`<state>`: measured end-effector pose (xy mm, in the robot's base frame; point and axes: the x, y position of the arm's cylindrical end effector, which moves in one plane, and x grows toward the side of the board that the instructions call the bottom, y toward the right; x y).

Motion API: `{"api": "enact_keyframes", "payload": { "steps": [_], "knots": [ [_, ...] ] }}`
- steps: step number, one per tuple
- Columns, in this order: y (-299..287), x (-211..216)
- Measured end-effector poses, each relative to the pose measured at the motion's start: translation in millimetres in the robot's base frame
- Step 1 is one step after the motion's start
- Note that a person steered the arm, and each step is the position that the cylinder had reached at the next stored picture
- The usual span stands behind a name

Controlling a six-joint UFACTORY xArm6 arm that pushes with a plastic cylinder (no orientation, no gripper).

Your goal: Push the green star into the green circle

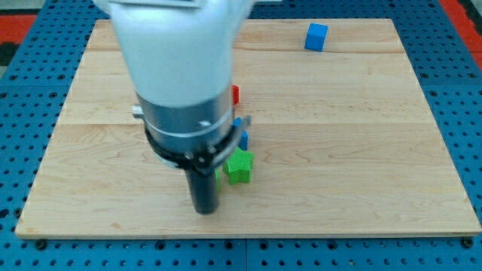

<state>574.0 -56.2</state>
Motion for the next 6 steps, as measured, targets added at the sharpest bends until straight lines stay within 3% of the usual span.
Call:
{"api": "enact_keyframes", "payload": {
  "steps": [1, 3, 5, 6],
  "knots": [
    [5.8, -9.8],
    [110.8, -24.9],
    [-5.5, -34.3],
    [26.5, -39.6]
  ]
}}
